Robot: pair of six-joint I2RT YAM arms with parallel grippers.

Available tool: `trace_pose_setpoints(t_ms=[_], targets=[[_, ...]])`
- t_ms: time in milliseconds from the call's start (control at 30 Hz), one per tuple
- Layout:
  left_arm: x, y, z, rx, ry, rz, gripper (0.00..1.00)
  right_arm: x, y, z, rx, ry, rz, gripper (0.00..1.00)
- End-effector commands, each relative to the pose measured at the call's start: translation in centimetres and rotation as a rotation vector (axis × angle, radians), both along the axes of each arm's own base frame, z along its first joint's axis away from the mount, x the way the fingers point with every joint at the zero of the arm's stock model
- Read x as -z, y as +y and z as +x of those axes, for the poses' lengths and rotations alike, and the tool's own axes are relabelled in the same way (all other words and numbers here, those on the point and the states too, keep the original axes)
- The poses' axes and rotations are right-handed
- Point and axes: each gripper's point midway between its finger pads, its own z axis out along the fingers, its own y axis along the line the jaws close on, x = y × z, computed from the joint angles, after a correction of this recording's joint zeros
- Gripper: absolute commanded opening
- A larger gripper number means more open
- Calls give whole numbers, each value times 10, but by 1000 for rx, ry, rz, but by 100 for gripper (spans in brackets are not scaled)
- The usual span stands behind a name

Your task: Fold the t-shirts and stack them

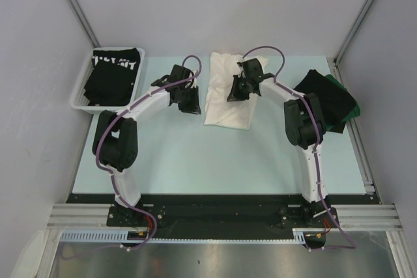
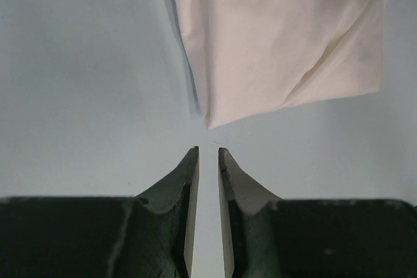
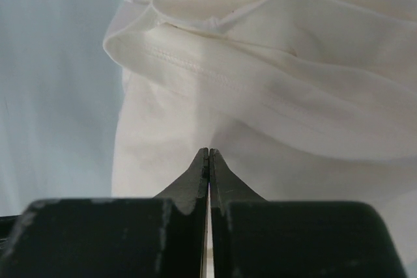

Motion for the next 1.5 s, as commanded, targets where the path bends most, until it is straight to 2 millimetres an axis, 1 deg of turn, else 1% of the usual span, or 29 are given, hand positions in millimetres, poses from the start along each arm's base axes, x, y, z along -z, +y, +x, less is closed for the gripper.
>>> trace_pose_setpoints(t_ms=[0,67,100,167,300,400,567,700,733,800,833,867,933,967,1000,1100,1200,1300,1333,1367,1467], targets=[[-20,-2,4,21,-62,-30,23,-22,5,8,4,-61,28,0],[-20,-1,4,25,-61,-24,23,-22,3,13,10,-67,25,0],[-21,-1,5,25,-64,-22,22,-18,2,15,13,-64,22,0],[-20,-1,5,28,-63,-19,22,-18,1,20,15,-69,25,0],[-19,0,5,31,-59,-13,22,-3,0,26,12,-48,10,0],[-19,1,6,32,-65,-8,22,4,0,29,6,-41,5,0],[-18,2,6,33,-61,-2,22,7,0,37,5,-48,-1,0],[-18,2,8,33,-61,2,22,-1,0,49,8,-85,-6,0],[-18,2,8,34,-62,2,22,-10,-1,57,15,-108,0,0],[-17,2,8,35,-59,2,22,-8,-4,64,21,-107,-2,0],[-15,2,8,34,-55,5,22,-12,-4,67,21,-117,0,0],[-15,2,8,34,-53,6,22,-16,-7,76,29,-134,2,0],[-14,2,8,32,-53,6,22,-17,-10,81,35,-140,-2,0],[-14,2,8,33,-53,5,22,-24,-13,88,43,-160,2,0],[-14,2,7,33,-51,6,22,-20,-17,90,47,-153,-1,0],[-12,3,6,32,-49,8,22,-22,-26,97,63,-161,-5,0],[-12,4,6,31,-49,9,22,-23,-32,100,72,-166,-7,0],[-11,4,5,30,-47,9,22,-27,-32,98,68,-163,-2,0],[-12,3,5,32,-49,5,22,-37,-32,97,66,-175,4,0],[-12,3,5,32,-49,5,22,-42,-31,96,67,-179,15,0],[-12,3,4,32,-46,3,22,-67,-22,86,51,-204,42,0]])
